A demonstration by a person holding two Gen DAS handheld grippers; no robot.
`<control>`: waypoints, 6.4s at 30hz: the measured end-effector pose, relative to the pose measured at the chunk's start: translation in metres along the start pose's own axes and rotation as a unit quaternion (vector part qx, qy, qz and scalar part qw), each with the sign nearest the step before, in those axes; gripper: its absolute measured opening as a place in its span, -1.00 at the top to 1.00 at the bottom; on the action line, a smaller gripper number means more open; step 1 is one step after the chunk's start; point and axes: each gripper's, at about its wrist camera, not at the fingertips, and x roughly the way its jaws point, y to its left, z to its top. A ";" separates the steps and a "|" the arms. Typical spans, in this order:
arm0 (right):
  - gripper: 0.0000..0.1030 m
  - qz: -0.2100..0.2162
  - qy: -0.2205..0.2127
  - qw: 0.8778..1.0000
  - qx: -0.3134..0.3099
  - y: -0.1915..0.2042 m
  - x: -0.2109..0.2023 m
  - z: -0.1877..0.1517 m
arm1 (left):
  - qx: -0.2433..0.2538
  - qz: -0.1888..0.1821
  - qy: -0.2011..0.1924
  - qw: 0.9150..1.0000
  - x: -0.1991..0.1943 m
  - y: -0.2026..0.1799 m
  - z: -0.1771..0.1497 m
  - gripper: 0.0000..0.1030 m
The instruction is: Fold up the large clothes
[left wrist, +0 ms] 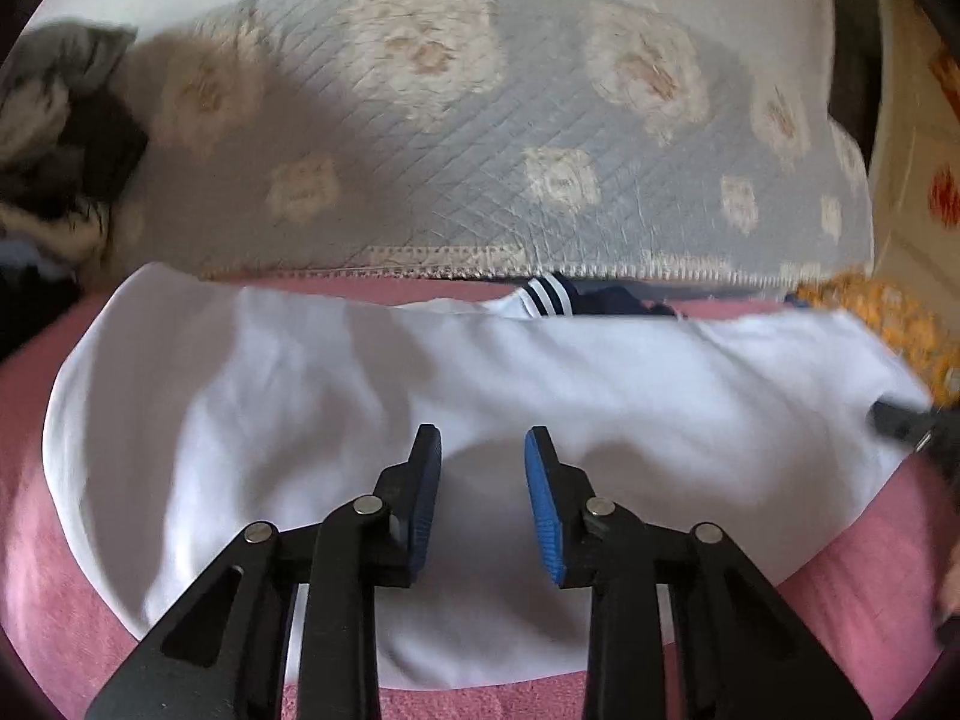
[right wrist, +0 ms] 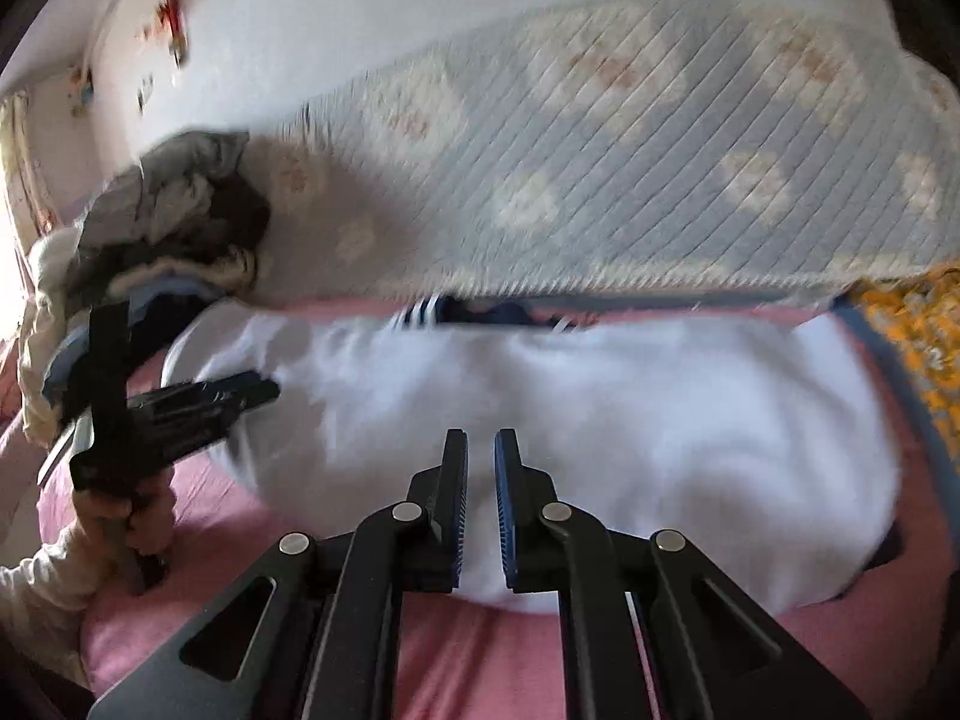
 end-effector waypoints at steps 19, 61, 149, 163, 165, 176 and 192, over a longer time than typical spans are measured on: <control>0.80 -0.078 0.145 0.984 0.070 -0.003 0.086 0.011 | 0.035 0.023 0.026 0.999 0.006 -0.010 -0.005 0.25; 0.94 -0.128 0.031 0.989 0.067 -0.017 0.012 -0.029 | 0.145 -0.031 0.172 0.974 0.027 -0.069 -0.007 0.94; -0.07 -0.113 -0.040 0.972 0.203 -0.036 -0.075 -0.039 | -0.058 -0.086 0.021 0.994 -0.043 -0.035 -0.042 0.88; -0.07 -0.143 -0.043 0.940 0.306 -0.086 -0.046 -0.068 | -0.079 -0.005 -0.171 0.982 -0.091 0.014 -0.021 -0.10; -0.07 -0.141 -0.079 0.927 0.338 -0.100 -0.045 -0.068 | -0.078 -0.007 -0.195 0.978 -0.094 0.021 -0.017 -0.43; 0.02 -0.196 -0.066 0.922 0.328 -0.123 -0.002 -0.035 | -0.109 -0.017 -0.161 0.981 -0.074 0.048 -0.015 -0.65; 0.71 -0.353 -0.024 0.917 -0.186 0.107 0.048 0.014 | -0.154 0.045 -0.182 0.970 -0.095 0.080 -0.014 -0.65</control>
